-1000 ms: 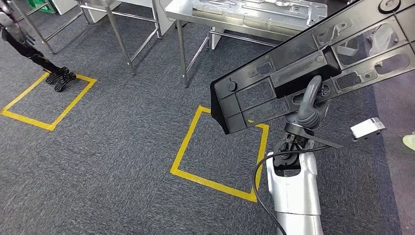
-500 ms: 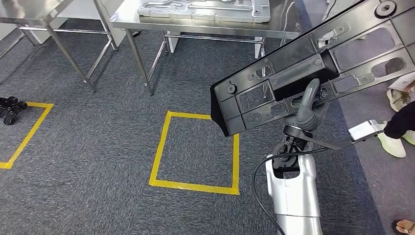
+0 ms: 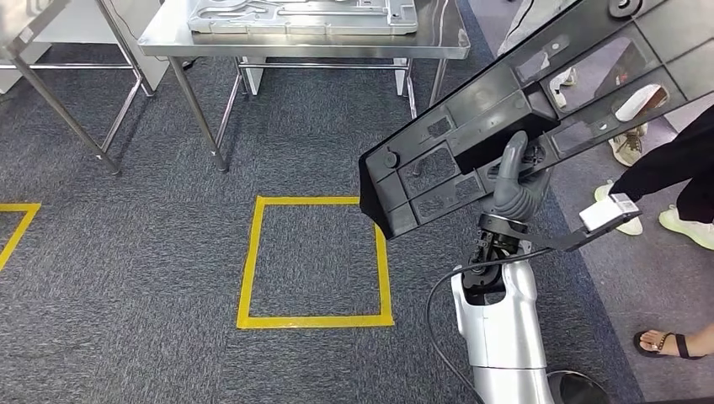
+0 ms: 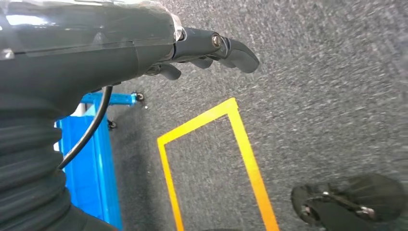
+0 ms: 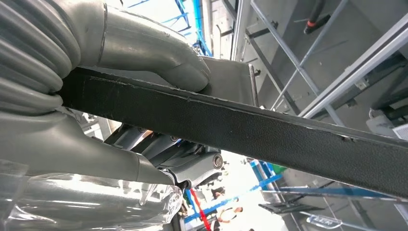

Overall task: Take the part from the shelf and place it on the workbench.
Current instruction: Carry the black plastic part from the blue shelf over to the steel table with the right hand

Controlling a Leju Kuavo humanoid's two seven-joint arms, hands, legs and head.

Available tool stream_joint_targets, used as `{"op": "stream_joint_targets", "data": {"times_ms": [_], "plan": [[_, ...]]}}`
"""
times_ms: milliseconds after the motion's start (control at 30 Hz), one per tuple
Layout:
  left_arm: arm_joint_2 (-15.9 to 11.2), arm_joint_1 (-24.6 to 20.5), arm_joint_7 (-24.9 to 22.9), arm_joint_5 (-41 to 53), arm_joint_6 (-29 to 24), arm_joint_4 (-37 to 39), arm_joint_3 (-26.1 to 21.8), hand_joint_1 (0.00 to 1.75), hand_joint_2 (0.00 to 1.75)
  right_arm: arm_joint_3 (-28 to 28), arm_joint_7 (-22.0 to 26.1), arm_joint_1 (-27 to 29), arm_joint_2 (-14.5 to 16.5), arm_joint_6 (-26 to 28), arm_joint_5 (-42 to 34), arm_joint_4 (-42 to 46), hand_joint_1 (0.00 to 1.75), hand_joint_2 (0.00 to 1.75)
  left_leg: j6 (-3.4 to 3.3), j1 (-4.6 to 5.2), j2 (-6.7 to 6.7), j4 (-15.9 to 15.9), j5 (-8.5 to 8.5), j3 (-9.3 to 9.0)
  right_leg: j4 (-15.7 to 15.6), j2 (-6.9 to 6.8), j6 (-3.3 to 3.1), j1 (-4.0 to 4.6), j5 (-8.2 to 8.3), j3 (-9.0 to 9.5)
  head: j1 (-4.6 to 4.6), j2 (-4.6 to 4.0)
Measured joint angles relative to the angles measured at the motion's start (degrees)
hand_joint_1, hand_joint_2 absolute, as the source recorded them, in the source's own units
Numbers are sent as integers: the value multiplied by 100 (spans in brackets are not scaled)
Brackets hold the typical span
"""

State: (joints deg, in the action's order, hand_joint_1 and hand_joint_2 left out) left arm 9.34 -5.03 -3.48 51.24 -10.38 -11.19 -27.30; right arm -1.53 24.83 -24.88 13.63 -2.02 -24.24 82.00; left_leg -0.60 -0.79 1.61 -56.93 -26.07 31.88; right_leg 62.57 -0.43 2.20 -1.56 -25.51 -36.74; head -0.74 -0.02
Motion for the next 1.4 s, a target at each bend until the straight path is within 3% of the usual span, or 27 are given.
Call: {"op": "stream_joint_targets", "data": {"times_ms": [67,200,333,533,667,733,833,867,900,933,1000,1067,1167,1267,1333,1400], "plan": [[-2,-8,26,-22,1,0,-34,0,175,-43,-2,-4,-13,11,11,-10,175,175,64,16,12,-40,-29,11,-385,-17,-55,23,60,203,0,-1],[-26,-2,14,20,43,0,-52,0,175,-69,78,65,-53,17,-29,-50,175,175,0,20,10,-42,-36,9,-438,13,-122,34,58,210,0,-1],[-51,12,-72,93,165,0,-53,0,175,-85,184,173,-86,16,11,-83,175,175,20,18,11,-7,-21,-3,-436,16,-157,35,55,209,0,-1],[-58,66,-110,257,333,0,-48,0,175,-187,341,450,-127,52,268,-39,175,175,29,25,10,-36,-28,14,-431,10,-147,32,56,204,0,-1],[-40,34,-192,430,445,0,-23,0,175,-190,306,584,-130,61,379,95,175,175,15,23,5,0,2,30,-450,-13,-69,25,76,222,0,-1],[-16,-6,-232,450,465,0,-22,0,175,-192,256,595,-131,58,439,145,175,175,-17,-6,-12,95,64,-13,-248,-12,-27,29,-83,141,1,-1],[16,-43,-254,392,428,0,-23,0,175,-191,181,595,-152,50,496,147,175,175,-50,-12,-77,125,102,1,755,17,2,25,-619,-320,1,-1],[22,-41,-255,345,396,0,-27,0,175,-191,157,585,-164,46,510,123,175,175,-49,-11,-113,115,104,15,992,20,11,23,-685,-427,1,0],[27,-37,-253,295,362,0,-34,0,175,-191,137,559,-174,41,524,85,175,175,-45,-12,-156,97,104,26,1021,22,16,18,-636,-428,1,0],[35,-33,-249,254,338,0,-42,0,175,-191,124,521,-181,39,537,41,175,175,-36,-13,-204,72,99,37,827,31,15,11,-490,-317,1,0],[55,-33,-240,218,314,0,-55,0,175,-192,109,428,-191,35,553,-40,175,175,6,-11,-304,0,76,70,83,162,0,-13,-171,90,1,0],[69,-44,-228,209,307,0,-66,0,175,-193,108,356,-201,22,561,-96,175,175,70,-3,-393,-63,64,127,-350,271,-50,-8,-79,306,1,0],[74,-41,-196,185,280,0,-89,0,175,-206,137,286,-216,-37,558,-191,175,175,173,-29,-465,-71,81,181,-383,185,-169,25,-82,300,0,-1],[77,-47,-183,163,248,0,-121,0,175,-246,175,193,-217,-81,562,-286,175,175,229,-29,-319,-452,-151,368,-427,60,-285,3,-62,324,0,-1],[78,-52,-183,161,246,0,-133,0,175,-256,184,169,-217,-89,566,-309,175,175,238,-23,-269,-694,-288,484,-428,28,-307,10,-66,328,0,-1],[78,-52,-183,161,246,0,-133,0,175,-256,184,169,-217,-89,566,-309,175,175,238,-23,-269,-694,-288,484,-428,28,-307,10,-66,328,0,-1]]}}
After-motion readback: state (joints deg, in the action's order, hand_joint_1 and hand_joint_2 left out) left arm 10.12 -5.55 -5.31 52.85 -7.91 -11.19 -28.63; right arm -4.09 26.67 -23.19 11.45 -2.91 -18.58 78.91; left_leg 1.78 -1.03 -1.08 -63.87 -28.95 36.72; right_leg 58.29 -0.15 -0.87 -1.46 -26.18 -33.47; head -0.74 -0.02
